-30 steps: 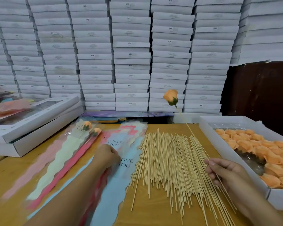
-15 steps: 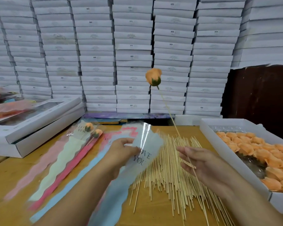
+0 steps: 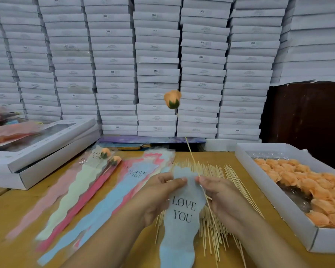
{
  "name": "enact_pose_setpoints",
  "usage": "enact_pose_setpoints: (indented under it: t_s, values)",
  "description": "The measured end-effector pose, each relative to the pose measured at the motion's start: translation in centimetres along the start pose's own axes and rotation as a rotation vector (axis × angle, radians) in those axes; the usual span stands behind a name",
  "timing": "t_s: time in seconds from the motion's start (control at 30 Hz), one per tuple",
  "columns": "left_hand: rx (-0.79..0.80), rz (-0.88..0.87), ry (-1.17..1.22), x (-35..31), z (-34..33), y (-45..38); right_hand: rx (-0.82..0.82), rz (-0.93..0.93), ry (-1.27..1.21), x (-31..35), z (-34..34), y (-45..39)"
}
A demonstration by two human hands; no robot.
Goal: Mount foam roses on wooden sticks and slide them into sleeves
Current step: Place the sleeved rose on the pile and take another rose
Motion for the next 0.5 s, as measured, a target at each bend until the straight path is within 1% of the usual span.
enact_pose_setpoints:
  t_s: [0.1, 0.2, 0.33, 0.5]
  values:
    - [0.041, -0.028, -0.072, -0.1, -0.3, 0.1, 0.012, -0.015, 0.036, -0.7, 0.1, 0.4]
    - [0.014, -0.06, -0.14, 0.4, -0.3, 0.2, -0.029, 0.017, 0.084, -0.8, 0.6, 0.7]
    - [-0.01, -0.037, -0.135, 0.6, -0.2, 0.3, -0.117, 0.06, 0.117, -0.6, 1.5, 0.8]
    - [0.003, -0.031, -0.127, 0.4, -0.4, 0.0, -0.111, 0.063, 0.147, -1.0, 1.3, 1.1]
Point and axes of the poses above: each hand's wrist, its own y-axis away from the middle knuckle, its own z-axis out of the back of the hand, x = y × z, the point moved 3 cm from there along -y, towards the middle knuckle, and after that the axes turned 11 degrees about -y, right-handed, at the moved point
